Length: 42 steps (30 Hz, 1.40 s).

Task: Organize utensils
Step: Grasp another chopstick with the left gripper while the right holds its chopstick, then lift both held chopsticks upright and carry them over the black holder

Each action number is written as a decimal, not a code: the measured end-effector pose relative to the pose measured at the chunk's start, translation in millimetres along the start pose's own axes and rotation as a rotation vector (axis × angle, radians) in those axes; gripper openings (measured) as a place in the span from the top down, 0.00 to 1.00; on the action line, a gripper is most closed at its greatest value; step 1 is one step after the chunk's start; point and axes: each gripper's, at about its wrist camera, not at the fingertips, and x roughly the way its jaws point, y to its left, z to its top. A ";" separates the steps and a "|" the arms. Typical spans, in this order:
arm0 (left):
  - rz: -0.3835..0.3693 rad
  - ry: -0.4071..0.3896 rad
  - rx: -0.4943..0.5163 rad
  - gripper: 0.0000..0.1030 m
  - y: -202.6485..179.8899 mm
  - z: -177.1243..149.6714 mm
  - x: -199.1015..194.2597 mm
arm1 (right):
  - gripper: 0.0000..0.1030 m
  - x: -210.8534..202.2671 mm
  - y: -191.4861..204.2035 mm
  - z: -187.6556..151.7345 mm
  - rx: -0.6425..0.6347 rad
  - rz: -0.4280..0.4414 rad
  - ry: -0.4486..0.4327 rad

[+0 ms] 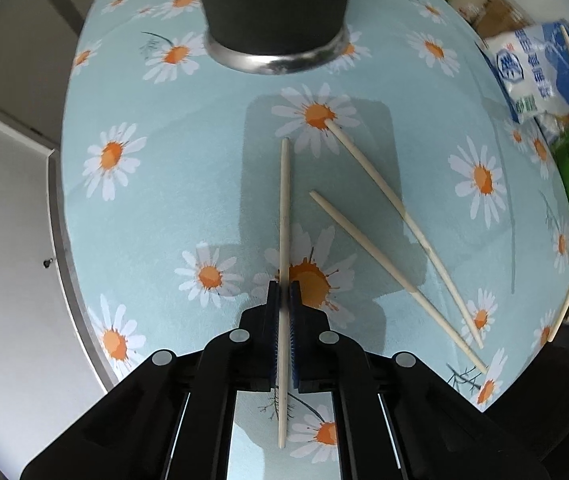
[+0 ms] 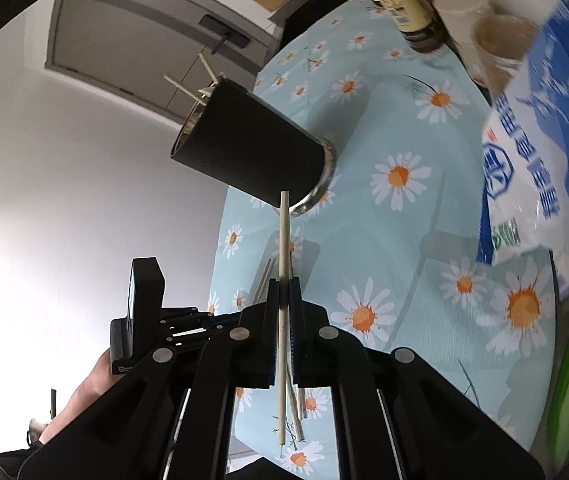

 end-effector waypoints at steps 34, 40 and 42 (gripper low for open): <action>-0.307 -0.649 -0.145 0.97 19.5 -11.8 -193.4 | 0.94 11.2 125.2 25.6 -0.297 -0.134 -0.183; -0.355 -0.727 -0.138 0.97 33.7 2.3 -202.2 | 0.94 10.6 148.0 41.9 -0.358 -0.163 -0.264; -0.370 -0.763 -0.126 0.97 37.1 7.7 -207.3 | 0.94 12.8 156.4 45.9 -0.383 -0.165 -0.283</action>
